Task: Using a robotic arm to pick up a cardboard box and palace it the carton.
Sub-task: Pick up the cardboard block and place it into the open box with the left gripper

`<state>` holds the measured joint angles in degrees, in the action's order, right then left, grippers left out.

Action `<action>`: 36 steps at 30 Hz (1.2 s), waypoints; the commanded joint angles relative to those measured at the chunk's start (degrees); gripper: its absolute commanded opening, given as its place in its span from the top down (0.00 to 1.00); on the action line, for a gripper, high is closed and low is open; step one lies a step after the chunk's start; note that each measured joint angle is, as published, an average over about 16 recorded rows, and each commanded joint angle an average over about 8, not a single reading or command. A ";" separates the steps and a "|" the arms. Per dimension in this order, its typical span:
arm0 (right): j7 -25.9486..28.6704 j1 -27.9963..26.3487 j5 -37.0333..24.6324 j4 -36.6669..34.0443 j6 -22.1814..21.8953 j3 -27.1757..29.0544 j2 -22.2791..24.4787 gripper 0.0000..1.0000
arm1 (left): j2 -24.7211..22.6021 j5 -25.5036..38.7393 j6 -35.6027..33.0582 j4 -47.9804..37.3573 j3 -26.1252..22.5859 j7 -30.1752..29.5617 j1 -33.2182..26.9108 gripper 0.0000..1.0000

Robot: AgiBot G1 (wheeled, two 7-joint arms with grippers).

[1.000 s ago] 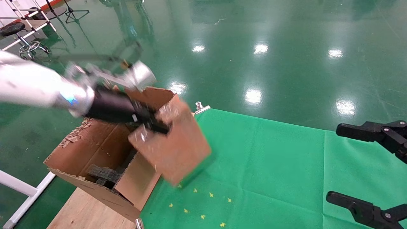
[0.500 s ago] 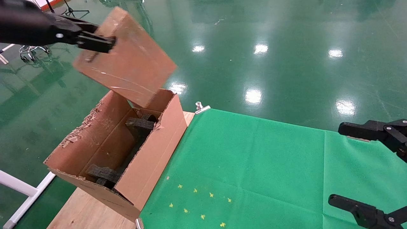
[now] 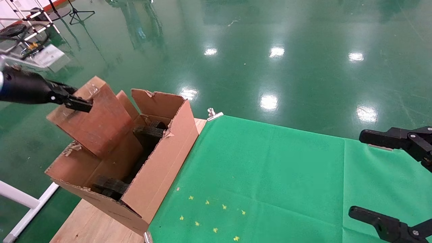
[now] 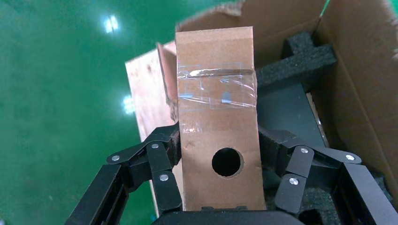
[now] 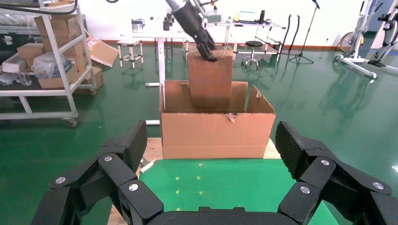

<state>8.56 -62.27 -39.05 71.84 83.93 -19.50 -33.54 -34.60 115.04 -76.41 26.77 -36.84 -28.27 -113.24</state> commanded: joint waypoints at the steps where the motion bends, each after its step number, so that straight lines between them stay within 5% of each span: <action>1: 0.00 0.00 0.00 0.00 0.00 0.00 0.00 0.00 | -0.67 0.84 1.62 -2.83 -0.38 0.75 0.31 1.00; 15: 0.00 0.00 0.01 0.00 0.00 -0.01 0.00 0.00 | -7.66 6.04 11.66 -15.31 -2.77 -8.21 2.67 1.00; 36: -0.01 0.00 0.01 0.00 -0.01 -0.02 0.01 0.00 | -11.40 4.70 20.70 -23.14 -1.99 -6.96 11.03 1.00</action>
<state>8.55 -62.28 -39.04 71.84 83.93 -19.52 -33.53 -45.94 119.60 -55.69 3.72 -38.74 -35.05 -102.10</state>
